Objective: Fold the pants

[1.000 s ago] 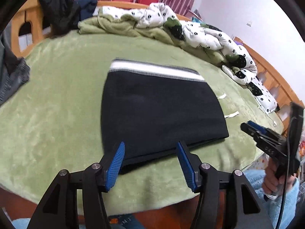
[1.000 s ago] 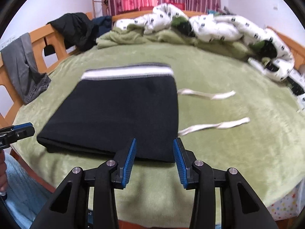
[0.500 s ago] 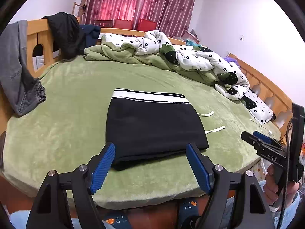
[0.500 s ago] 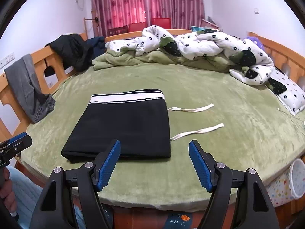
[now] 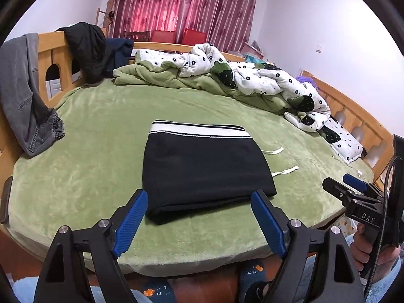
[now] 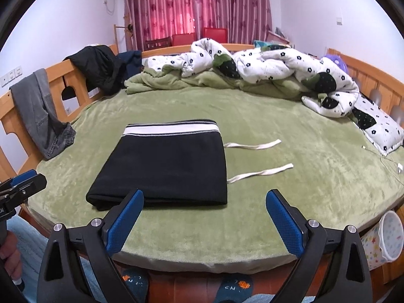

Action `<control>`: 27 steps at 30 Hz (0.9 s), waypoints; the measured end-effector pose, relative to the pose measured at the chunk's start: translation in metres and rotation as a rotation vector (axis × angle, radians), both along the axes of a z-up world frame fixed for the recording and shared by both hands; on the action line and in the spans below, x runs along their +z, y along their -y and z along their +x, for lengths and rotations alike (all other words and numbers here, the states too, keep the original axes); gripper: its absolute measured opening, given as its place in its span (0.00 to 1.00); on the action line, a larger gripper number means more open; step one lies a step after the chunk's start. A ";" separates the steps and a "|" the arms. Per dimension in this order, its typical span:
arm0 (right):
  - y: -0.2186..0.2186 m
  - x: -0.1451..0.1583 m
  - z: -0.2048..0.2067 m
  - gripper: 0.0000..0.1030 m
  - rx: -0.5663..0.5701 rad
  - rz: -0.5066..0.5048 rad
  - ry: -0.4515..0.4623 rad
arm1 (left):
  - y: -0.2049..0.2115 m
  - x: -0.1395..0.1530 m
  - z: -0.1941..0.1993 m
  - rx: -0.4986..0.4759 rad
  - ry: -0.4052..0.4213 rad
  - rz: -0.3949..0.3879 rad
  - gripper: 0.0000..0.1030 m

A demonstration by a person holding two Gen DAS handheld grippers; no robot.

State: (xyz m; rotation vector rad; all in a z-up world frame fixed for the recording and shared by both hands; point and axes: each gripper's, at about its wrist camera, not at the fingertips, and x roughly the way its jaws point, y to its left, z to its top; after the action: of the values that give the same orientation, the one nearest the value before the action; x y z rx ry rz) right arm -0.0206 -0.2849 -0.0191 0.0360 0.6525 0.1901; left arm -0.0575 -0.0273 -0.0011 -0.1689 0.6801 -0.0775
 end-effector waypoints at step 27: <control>-0.010 0.001 -0.008 0.94 0.022 -0.033 0.035 | 0.005 -0.001 -0.008 0.016 0.020 0.011 0.82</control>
State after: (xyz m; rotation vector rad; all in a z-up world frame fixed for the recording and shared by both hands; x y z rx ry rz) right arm -0.0285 -0.2746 -0.0179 -0.0065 0.6207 0.2007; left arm -0.0653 -0.0324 -0.0023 -0.1625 0.6593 -0.0598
